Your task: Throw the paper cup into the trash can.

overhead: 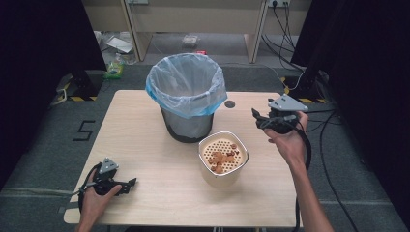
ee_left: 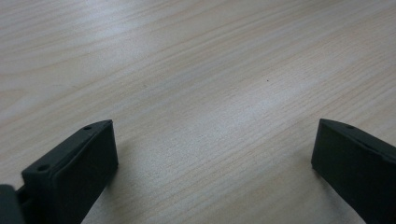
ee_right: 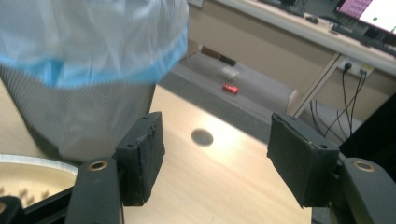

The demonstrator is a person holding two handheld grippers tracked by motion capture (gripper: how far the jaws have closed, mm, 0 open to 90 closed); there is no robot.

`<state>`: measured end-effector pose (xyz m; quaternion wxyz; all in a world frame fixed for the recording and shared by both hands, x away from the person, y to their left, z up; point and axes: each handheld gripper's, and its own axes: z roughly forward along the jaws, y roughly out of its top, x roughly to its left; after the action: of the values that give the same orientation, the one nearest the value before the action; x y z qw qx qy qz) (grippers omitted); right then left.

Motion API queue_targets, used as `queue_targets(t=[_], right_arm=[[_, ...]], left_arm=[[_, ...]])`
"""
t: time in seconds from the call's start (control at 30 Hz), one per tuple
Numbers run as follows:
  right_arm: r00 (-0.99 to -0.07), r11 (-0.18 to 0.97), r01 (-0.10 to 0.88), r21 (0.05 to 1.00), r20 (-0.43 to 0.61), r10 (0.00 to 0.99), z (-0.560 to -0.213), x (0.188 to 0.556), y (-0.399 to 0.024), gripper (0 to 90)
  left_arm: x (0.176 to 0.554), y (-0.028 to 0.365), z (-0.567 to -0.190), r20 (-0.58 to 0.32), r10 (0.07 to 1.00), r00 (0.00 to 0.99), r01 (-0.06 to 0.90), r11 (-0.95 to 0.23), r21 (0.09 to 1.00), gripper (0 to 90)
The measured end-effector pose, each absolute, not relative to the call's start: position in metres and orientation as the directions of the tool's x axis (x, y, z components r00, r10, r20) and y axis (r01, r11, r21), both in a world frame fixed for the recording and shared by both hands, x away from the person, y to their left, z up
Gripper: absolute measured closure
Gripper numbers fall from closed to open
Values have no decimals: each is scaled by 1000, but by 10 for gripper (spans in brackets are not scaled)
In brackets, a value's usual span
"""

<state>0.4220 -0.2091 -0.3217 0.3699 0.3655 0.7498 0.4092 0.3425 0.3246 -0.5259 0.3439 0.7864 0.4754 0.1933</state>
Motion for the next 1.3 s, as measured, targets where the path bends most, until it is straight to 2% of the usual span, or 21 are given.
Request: queue_targets(t=[0.57, 0.87, 1.3], right_arm=[[-449, 344, 370, 863, -158, 879, -407, 380, -235, 328], [-459, 350, 412, 841, -141, 877, -428, 372, -234, 323], [-491, 380, 513, 770, -100, 865, -477, 369, -233, 284]], left_arm=[[343, 325, -526, -23, 881, 473, 614, -311, 725, 0], [342, 325, -526, -23, 880, 474, 613, -312, 726, 0], [342, 325, -526, -24, 879, 477, 612, -313, 727, 0]])
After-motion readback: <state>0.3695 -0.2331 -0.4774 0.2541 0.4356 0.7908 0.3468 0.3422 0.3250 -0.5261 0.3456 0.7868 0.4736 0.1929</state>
